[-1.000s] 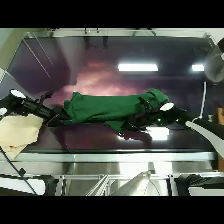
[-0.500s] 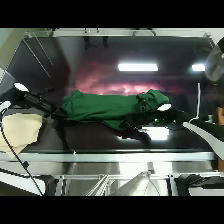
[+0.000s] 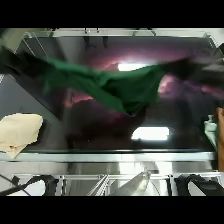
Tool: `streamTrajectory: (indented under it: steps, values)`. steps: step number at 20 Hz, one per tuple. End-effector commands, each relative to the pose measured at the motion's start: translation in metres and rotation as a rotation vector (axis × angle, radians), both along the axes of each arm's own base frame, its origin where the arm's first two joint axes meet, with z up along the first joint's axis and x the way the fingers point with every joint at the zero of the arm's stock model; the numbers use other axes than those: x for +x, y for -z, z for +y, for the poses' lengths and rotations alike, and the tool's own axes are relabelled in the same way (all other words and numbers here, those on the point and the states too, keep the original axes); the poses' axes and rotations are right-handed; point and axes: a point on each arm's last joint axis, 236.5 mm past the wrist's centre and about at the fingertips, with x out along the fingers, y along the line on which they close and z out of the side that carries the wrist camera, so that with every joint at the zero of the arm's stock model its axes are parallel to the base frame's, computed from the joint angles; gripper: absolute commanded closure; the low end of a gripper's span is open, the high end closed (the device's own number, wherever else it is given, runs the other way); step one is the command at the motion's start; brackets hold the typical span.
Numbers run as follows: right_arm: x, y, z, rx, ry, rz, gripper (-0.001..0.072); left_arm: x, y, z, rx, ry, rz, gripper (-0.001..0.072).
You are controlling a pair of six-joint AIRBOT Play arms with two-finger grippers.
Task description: Fold the shirts.
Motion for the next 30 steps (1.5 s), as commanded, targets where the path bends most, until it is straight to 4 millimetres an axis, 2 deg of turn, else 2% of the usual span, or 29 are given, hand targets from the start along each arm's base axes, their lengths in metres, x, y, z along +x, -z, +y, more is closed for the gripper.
streamTrajectory:
  steps: [1,3,4,5,7,10,12,13,15,17,18,19,20,21,23,25,26,28,30]
  values:
    - [-0.067,-0.14,-0.038,-0.082,0.212,-0.452,0.0696,-0.12,-0.158,-0.015,-0.279,0.16,-0.44,0.0692]
    - [-0.093,-0.181,-0.047,-0.13,0.309,-0.591,0.0696,-0.157,-0.177,-0.03,-0.207,0.148,-0.576,0.0692]
    - [-0.099,-0.191,-0.049,-0.145,0.331,-0.625,0.0696,-0.163,-0.175,-0.036,-0.135,0.12,-0.62,0.0692]
    - [-0.1,-0.196,-0.051,-0.151,0.343,-0.636,0.0696,-0.161,-0.168,-0.041,-0.047,0.076,-0.646,0.0692]
    - [-0.085,-0.184,-0.053,-0.149,0.313,-0.584,0.0696,-0.134,-0.145,-0.039,0.12,-0.051,-0.618,0.069]
    - [-0.04,-0.144,-0.051,-0.124,0.21,-0.42,0.0696,-0.087,-0.105,-0.026,0.157,-0.129,-0.449,0.069]
    - [0.005,-0.095,-0.046,-0.151,0.164,-0.287,0.0696,-0.046,-0.06,-0.015,0.154,-0.132,-0.285,0.069]
    - [0.034,-0.059,-0.043,-0.19,0.155,-0.207,0.0696,-0.021,-0.03,-0.01,0.156,-0.14,-0.203,0.069]
    - [0.09,0.022,-0.036,-0.279,0.155,-0.056,0.0696,0.032,0.042,0.005,0.195,-0.178,-0.054,0.069]
    - [0.15,0.097,-0.04,-0.325,0.212,0.061,0.0695,0.084,0.123,0.022,0.246,-0.247,0.095,0.069]
    - [0.181,0.13,-0.05,-0.316,0.272,0.112,0.0695,0.107,0.156,0.032,0.254,-0.284,0.165,0.0574]
    - [0.205,0.158,-0.062,-0.305,0.322,0.158,0.066,0.128,0.185,0.044,0.24,-0.309,0.231,0.0171]
    - [0.221,0.183,-0.073,-0.284,0.348,0.216,0.0332,0.145,0.203,0.055,0.203,-0.324,0.298,-0.0013]
    - [0.227,0.199,-0.083,-0.267,0.353,0.269,0.0164,0.157,0.213,0.067,0.144,-0.318,0.361,-0.0013]
    - [0.222,0.214,-0.104,-0.26,0.336,0.342,0.021,0.16,0.218,0.088,0.045,-0.243,0.438,-0.0013]
    - [0.209,0.229,-0.128,-0.322,0.321,0.384,0.0228,0.143,0.224,0.098,0.009,-0.159,0.539,-0.0013]
    - [0.202,0.242,-0.14,-0.368,0.324,0.429,0.0228,0.132,0.225,0.096,-0.001,-0.113,0.581,-0.0013]
    - [0.19,0.275,-0.154,-0.465,0.324,0.523,0.0228,0.106,0.233,0.079,0.011,-0.049,0.659,0.0007]
    - [0.188,0.302,-0.154,-0.453,0.324,0.609,0.0229,0.071,0.264,0.058,0.173,-0.019,0.74,0.0061]
